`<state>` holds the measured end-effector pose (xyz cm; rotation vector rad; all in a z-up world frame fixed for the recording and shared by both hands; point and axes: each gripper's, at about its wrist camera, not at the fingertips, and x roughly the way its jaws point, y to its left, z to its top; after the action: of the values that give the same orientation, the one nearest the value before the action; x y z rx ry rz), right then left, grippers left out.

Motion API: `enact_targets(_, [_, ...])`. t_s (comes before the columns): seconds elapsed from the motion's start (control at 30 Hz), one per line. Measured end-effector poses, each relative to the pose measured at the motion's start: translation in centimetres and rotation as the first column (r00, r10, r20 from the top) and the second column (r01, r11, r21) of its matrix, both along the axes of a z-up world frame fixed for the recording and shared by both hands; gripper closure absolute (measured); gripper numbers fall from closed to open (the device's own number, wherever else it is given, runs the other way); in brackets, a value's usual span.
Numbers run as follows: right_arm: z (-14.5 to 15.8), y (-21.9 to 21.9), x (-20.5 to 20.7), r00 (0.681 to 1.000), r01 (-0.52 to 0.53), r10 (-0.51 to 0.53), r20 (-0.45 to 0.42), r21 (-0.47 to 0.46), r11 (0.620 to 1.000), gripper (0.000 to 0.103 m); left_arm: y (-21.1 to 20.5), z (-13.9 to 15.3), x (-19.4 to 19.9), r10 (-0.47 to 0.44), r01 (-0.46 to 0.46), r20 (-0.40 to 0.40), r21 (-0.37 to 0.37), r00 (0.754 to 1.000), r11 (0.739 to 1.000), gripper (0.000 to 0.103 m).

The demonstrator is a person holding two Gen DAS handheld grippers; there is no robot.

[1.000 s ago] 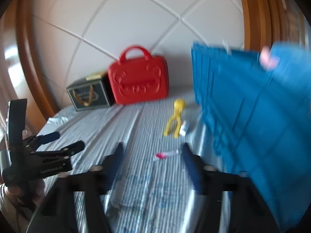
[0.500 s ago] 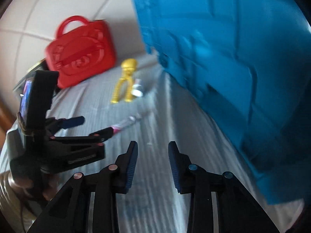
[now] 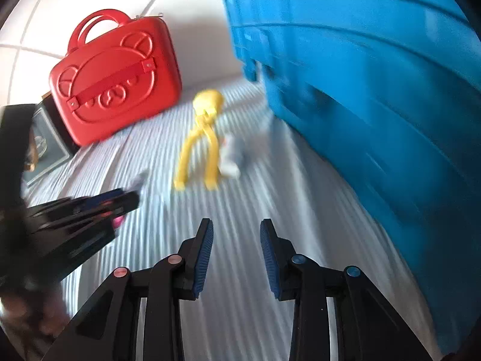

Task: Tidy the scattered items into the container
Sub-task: 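Grasp the pink tube with the left tool while the right tool grasps the yellow clip and white bottle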

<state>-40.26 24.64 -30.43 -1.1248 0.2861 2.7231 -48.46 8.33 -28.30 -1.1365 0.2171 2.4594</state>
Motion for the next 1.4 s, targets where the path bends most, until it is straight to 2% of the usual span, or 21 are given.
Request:
enact_targets(0.03, [-0.2, -0.1, -1.5, 1.000, 0.002, -0.002, -0.005, 0.001, 1.000, 0.077, -0.2, -0.1, -0.9, 0.022, -0.022, 0.001, 0.005, 1.000, 1.000, 0.085])
enact_targets(0.07, [-0.4, 0.0, -2.8, 1.000, 0.010, -0.010, -0.004, 0.002, 1.000, 0.089, -0.3, -0.3, -1.5, 0.036, -0.036, 0.005, 0.013, 0.999, 0.999, 0.085])
enact_targets(0.1, [-0.8, 0.1, -4.0, 1.000, 0.019, -0.019, -0.002, -0.003, 1.000, 0.096, -0.2, -0.5, -2.1, 0.049, -0.049, 0.005, 0.020, 0.999, 0.999, 0.085])
enact_targets(0.23, [-2.3, 1.0, -7.4, 0.999, 0.035, -0.035, 0.002, -0.045, 0.998, 0.096, 0.4, -1.1, -3.7, 0.051, -0.051, -0.004, 0.034, 0.999, 0.998, 0.085])
enact_targets(0.4, [-3.1, 1.6, -9.1, 1.000, 0.021, -0.020, 0.013, -0.070, 0.997, 0.093, 0.7, -2.4, -5.0, 0.058, -0.058, 0.025, 0.025, 0.998, 0.998, 0.085])
enact_targets(0.53, [-2.0, 1.6, -9.1, 0.999, 0.010, -0.012, -0.032, -0.056, 0.998, 0.087, 0.2, -2.4, -4.4, 0.062, -0.063, 0.033, 0.028, 0.998, 0.998, 0.085])
enact_targets(0.63, [-2.6, 1.5, -10.9, 1.000, -0.003, 0.003, 0.007, -0.030, 1.000, 0.086, 0.3, -2.2, -4.5, 0.061, -0.062, 0.034, 0.031, 0.998, 0.998, 0.085])
enact_targets(0.73, [-2.3, 2.0, -11.4, 0.999, 0.032, -0.032, 0.011, 0.039, 0.999, 0.084, 0.5, -2.2, -4.6, 0.061, -0.062, 0.035, 0.032, 0.998, 0.998, 0.085])
enact_targets(0.77, [-2.2, 2.1, -11.3, 0.999, 0.033, -0.034, 0.009, 0.049, 0.998, 0.081, 0.6, -2.1, -4.7, 0.060, -0.061, 0.035, 0.034, 0.998, 0.998, 0.085])
enact_targets(0.83, [-2.1, 2.1, -11.4, 1.000, 0.019, -0.020, 0.005, 0.075, 0.997, 0.063, 0.8, -2.2, -5.0, 0.060, -0.062, 0.037, 0.032, 0.997, 0.998, 0.085])
enact_targets(0.87, [-2.3, 2.1, -11.7, 1.000, 0.005, -0.007, 0.016, 0.093, 0.996, 0.043, 0.8, -2.2, -5.2, 0.058, -0.060, 0.040, 0.035, 0.998, 0.998, 0.085])
enact_targets(0.9, [-2.5, 2.1, -12.2, 0.999, -0.017, 0.014, 0.030, 0.098, 0.995, 0.040, 0.9, -2.1, -5.2, 0.056, -0.058, 0.040, 0.037, 0.998, 0.998, 0.085])
enact_targets(0.93, [-2.8, 2.2, -12.6, 0.999, -0.036, 0.032, 0.043, 0.090, 0.995, 0.040, 1.0, -2.2, -5.3, 0.055, -0.056, 0.039, 0.036, 0.998, 0.998, 0.085])
enact_targets(0.97, [-2.9, 2.3, -13.0, 0.998, -0.046, 0.043, 0.051, 0.076, 0.996, 0.049, 1.0, -2.1, -5.1, 0.054, -0.056, 0.040, 0.038, 0.998, 0.998, 0.085])
enact_targets(1.0, [-3.0, 2.6, -13.4, 0.998, -0.049, 0.046, 0.053, 0.061, 0.997, 0.063, 1.0, -2.2, -5.2, 0.056, -0.058, 0.044, 0.038, 0.997, 0.998, 0.085])
enact_targets(1.03, [-3.1, 2.8, -13.7, 0.997, -0.043, 0.040, 0.059, 0.051, 0.998, 0.067, 0.9, -2.2, -5.1, 0.059, -0.060, 0.047, 0.037, 0.997, 0.997, 0.085])
enact_targets(1.2, [-3.2, 2.7, -13.3, 0.994, -0.059, 0.057, 0.089, 0.017, 0.998, 0.068, 0.6, -1.9, -4.6, 0.071, -0.073, 0.046, 0.034, 0.996, 0.997, 0.085])
enact_targets(1.4, [-2.7, 0.6, -8.0, 0.983, -0.112, 0.119, 0.143, -0.057, 0.992, 0.068, -0.9, -0.7, -1.2, 0.077, -0.078, 0.043, 0.023, 0.996, 0.997, 0.085])
